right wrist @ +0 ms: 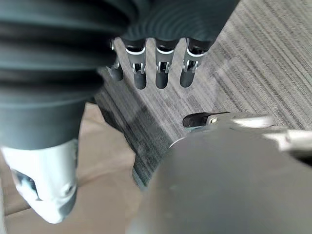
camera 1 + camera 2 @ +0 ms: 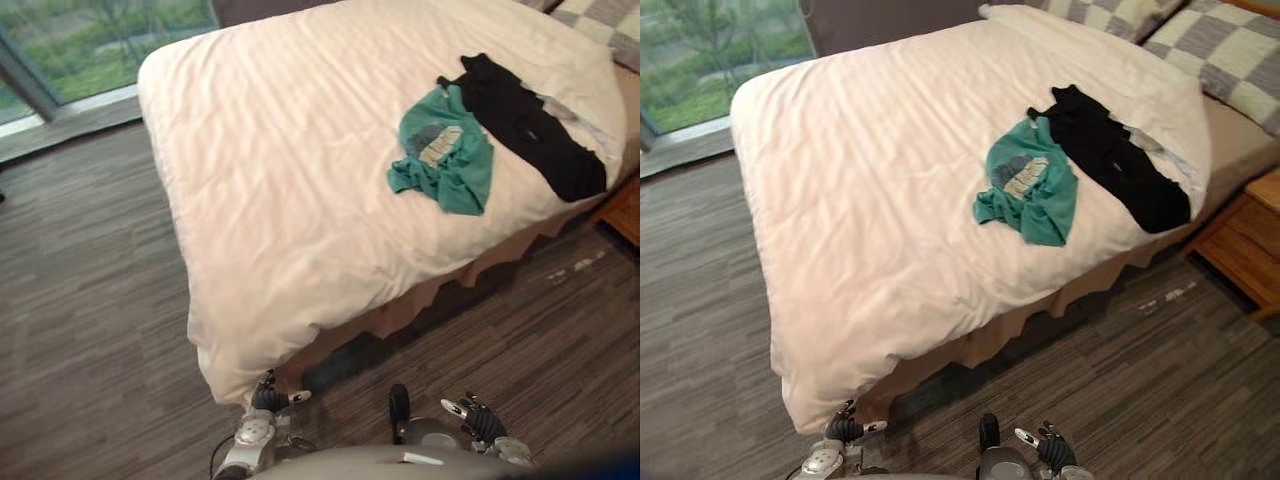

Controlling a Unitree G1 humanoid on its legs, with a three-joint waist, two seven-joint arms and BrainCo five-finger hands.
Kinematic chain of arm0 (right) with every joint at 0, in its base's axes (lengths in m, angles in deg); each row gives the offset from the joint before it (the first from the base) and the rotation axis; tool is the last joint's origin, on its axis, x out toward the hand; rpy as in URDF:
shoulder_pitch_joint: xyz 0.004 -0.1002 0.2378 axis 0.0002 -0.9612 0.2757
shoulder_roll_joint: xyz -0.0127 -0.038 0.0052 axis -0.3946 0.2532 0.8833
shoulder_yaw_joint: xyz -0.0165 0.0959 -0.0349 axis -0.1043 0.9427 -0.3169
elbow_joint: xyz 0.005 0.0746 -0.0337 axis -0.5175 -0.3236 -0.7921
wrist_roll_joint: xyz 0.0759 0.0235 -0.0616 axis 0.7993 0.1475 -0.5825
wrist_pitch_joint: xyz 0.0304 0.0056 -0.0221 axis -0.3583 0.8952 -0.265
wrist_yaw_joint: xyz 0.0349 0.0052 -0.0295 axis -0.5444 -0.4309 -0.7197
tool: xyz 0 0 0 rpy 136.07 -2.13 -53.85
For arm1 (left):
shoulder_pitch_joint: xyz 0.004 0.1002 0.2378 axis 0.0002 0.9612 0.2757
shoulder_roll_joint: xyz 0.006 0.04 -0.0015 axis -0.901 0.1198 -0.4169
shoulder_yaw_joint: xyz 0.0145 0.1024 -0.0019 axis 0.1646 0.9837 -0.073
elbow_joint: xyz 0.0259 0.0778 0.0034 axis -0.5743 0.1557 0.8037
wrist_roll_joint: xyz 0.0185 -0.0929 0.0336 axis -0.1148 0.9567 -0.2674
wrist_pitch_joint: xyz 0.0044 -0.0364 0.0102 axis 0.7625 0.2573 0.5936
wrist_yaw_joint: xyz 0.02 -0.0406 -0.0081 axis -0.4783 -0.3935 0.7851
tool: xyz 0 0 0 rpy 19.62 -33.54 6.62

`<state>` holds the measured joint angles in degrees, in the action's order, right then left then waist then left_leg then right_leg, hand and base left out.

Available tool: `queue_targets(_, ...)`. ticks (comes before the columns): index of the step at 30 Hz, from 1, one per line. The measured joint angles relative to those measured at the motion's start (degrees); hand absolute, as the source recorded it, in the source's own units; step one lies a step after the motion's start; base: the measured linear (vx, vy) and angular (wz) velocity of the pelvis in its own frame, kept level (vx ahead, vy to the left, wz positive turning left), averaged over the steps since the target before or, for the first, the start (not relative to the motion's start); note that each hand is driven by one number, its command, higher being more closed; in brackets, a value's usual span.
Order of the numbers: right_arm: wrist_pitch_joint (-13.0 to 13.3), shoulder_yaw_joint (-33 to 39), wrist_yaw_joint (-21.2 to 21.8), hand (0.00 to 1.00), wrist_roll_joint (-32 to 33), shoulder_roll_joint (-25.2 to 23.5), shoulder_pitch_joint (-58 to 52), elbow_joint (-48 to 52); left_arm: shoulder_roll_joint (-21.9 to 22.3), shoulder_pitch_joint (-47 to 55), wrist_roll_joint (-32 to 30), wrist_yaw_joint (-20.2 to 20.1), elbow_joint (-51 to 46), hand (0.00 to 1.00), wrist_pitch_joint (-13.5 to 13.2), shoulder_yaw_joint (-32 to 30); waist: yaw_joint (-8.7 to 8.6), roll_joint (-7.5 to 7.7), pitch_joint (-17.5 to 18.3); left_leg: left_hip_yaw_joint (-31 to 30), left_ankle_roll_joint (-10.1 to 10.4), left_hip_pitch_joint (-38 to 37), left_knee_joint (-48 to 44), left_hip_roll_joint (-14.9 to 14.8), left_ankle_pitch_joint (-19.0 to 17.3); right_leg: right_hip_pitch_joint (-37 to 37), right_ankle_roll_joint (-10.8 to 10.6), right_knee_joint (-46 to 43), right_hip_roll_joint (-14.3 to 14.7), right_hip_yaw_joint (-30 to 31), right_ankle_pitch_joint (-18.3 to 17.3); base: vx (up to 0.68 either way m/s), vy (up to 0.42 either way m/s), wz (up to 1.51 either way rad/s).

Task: Tidy the bed and pick cloth on bed and put in laundry

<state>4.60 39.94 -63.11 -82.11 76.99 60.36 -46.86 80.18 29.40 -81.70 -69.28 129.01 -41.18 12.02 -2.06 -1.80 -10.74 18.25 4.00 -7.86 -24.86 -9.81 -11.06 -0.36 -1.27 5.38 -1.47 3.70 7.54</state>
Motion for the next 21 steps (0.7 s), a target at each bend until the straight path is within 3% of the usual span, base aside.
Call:
queue_targets(3, 0.07, -1.00, -0.84, 0.00, -1.53, 0.07, 0.02, -0.80, -0.26, 1.07, 0.63, 0.34, 0.24, 0.00, -0.34, -0.98, -0.10, -0.26, 0.32, -5.48, -5.16, 4.28, -9.45, 0.71, -1.09, -3.35, 0.20, -2.45, 1.51, 6.17, -0.12, 0.00, 0.110, -1.14)
queue_targets(4, 0.03, -0.98, -1.06, 0.00, -1.50, 0.12, 0.04, -1.23, -0.16, 0.99, 0.60, 0.33, 0.56, 0.00, -0.36, -0.85, -0.21, -0.62, 0.47, -6.87, -5.63, 4.08, -9.09, 1.05, -2.81, -3.42, 0.25, -2.27, 1.83, 6.79, -0.09, -0.02, 0.181, -0.86)
queue_targets(5, -0.08, -0.64, -1.51, 0.00, -0.60, 0.29, -0.16, -2.20, 0.32, 0.65, 0.56, -0.17, 1.25, 0.00, -0.41, -0.30, -0.55, -1.61, 1.09, -8.23, -5.62, 2.50, -3.77, 1.65, -6.15, -4.29, 0.29, -2.51, 3.04, 7.65, -0.02, -0.03, 0.186, -0.57)
queue_targets(7, -0.24, -0.49, -1.72, 0.00, 0.64, 0.29, -0.42, -2.31, 0.06, 0.59, 0.51, -0.42, 1.43, 0.00, -0.40, 0.66, -0.80, -2.43, 1.52, -7.53, -4.58, -0.93, 2.38, 1.88, -7.12, -5.31, 0.10, -3.32, 4.18, 7.74, 0.08, -0.03, 0.138, -0.41)
queue_targets(9, -0.62, 1.83, -2.20, 0.00, 2.40, -0.48, -0.41, -2.28, -1.00, -0.41, 0.67, -1.27, 2.61, 0.00, -0.41, 1.79, -1.68, -1.46, 1.30, -5.90, -3.01, -3.46, 7.05, 2.31, -8.05, -6.01, -0.49, -4.00, 3.59, 5.91, 0.54, -0.03, 0.116, -0.16)
queue_targets(11, -0.81, 2.89, -2.96, 0.00, 3.66, -0.60, -0.78, -2.29, -1.20, -0.83, 0.89, -2.07, 3.50, 0.00, -0.35, 1.87, -2.11, -1.70, 1.22, -5.71, -1.12, -5.16, 9.41, 2.42, -9.25, -6.25, -1.31, -4.03, 3.89, 6.24, 2.06, -0.05, 0.144, -0.23)
queue_targets(15, -0.39, 3.85, -3.73, 0.00, 4.61, -0.98, -0.96, -2.26, -1.27, -0.64, 1.90, -3.74, 3.67, 0.00, 0.15, 1.71, -2.14, -1.65, 1.09, -0.50, -0.79, -8.03, 14.78, 4.74, -9.55, -9.09, -1.81, -6.14, 4.40, 8.09, 4.03, -0.09, 0.103, -0.57)
queue_targets(16, -0.05, 3.97, -3.73, 0.00, 4.49, -1.16, -0.99, -2.20, -1.23, -0.59, 1.93, -3.82, 3.67, 0.00, 0.17, 1.58, -2.24, -1.54, 0.92, 0.82, -0.82, -8.43, 15.38, 4.88, -9.57, -9.61, -0.70, -6.70, 4.50, 6.99, 3.64, -0.11, 0.038, -0.71)
queue_targets(17, 0.47, 4.83, -3.74, 0.00, 4.15, -1.59, -0.91, -2.02, -1.15, -0.42, 1.96, -3.84, 3.67, 0.00, 0.24, 1.23, -2.39, -1.88, 0.35, 3.67, -0.94, -9.62, 16.52, 4.76, -9.64, -10.99, 4.86, -9.71, 3.07, -0.76, -0.77, -0.08, 0.034, -0.71)
queue_targets(18, 0.61, 4.93, -3.74, 0.00, 3.94, -1.57, -0.72, -2.02, -0.79, -0.23, 2.09, -3.83, 3.66, 0.00, 0.28, 0.88, -2.15, -2.50, -0.03, 5.26, -0.96, -10.48, 16.88, 4.32, -9.61, -12.14, 7.83, -12.82, 2.18, -6.13, -3.65, -0.07, 0.034, -1.16)
queue_targets(19, 0.69, 4.63, -3.96, 0.00, 3.57, -0.87, -0.06, -2.03, 0.10, 0.57, 3.15, -3.77, 3.49, 0.00, 0.27, -0.64, -1.52, -3.59, -0.50, 8.38, -0.95, -11.54, 16.40, 3.12, -9.62, -15.15, 9.17, -20.87, 0.62, -12.63, -8.00, -0.03, -0.004, -1.18)
queue_targets(20, 1.18, 4.13, -4.46, 0.00, 3.57, -1.43, -0.36, -1.55, -0.50, 1.37, 3.96, -3.62, 3.47, 0.00, 0.24, -0.89, -2.14, -2.48, -0.16, 9.40, -0.97, -12.39, 15.42, 3.46, -9.63, -16.34, 9.96, -30.58, -1.43, -16.90, -9.15, -0.01, -0.039, -1.00)
queue_targets(21, 1.29, 3.62, -4.68, 0.00, 3.57, -1.97, -1.19, -1.47, -1.02, 1.81, 4.15, -3.54, 3.41, 0.00, 0.11, -0.86, -2.34, -1.34, 0.41, 9.36, -0.97, -12.62, 14.86, 4.58, -9.63, -15.67, 10.08, -32.32, -2.02, -17.99, -9.00, 0.04, -0.079, -0.93)
